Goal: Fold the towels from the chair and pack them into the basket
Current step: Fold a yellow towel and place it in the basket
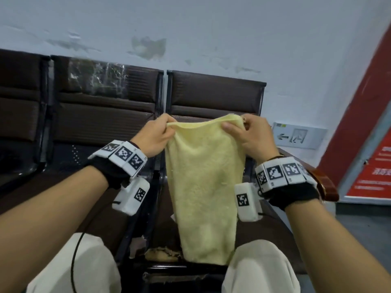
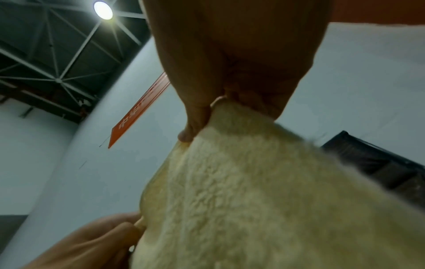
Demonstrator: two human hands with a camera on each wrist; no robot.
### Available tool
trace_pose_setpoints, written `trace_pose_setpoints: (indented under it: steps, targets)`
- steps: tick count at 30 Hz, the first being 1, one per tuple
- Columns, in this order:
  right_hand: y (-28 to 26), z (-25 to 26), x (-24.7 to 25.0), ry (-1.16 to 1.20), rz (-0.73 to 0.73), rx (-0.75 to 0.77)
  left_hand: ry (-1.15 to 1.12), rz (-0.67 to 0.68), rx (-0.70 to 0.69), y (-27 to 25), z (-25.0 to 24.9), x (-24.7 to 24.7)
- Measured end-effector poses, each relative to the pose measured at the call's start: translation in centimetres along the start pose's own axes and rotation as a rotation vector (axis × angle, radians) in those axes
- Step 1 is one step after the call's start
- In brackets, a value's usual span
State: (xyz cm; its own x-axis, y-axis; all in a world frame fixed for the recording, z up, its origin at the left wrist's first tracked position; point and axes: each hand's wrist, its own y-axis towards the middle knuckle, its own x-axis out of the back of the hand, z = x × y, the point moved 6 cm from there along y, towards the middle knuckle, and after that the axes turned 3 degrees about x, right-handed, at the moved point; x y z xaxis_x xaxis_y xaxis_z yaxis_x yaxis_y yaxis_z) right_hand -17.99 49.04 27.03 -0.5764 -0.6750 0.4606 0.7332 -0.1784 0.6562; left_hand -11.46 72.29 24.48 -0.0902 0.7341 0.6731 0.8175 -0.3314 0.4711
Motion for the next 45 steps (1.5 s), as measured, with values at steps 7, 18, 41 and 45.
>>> trace_pose_setpoints:
  steps: [7, 18, 41, 45]
  targets:
    - [-0.4, -4.3, -3.7, 0.253, 0.211, -0.288, 0.015, 0.038, 0.047, 4.3, 2.5, -3.9]
    - [0.7, -4.4, -3.6, 0.085, 0.074, -0.118, -0.301, -0.186, -0.074, 5.1, -0.4, -2.1]
    - [-17.9, -17.2, -8.9, -0.018, 0.512, -0.442, -0.33, 0.267, 0.383, -11.6, 11.4, -18.1]
    - [-13.9, -19.8, -11.2, -0.025, 0.496, -0.487, -0.294, 0.253, 0.394, -7.0, 13.7, -19.6]
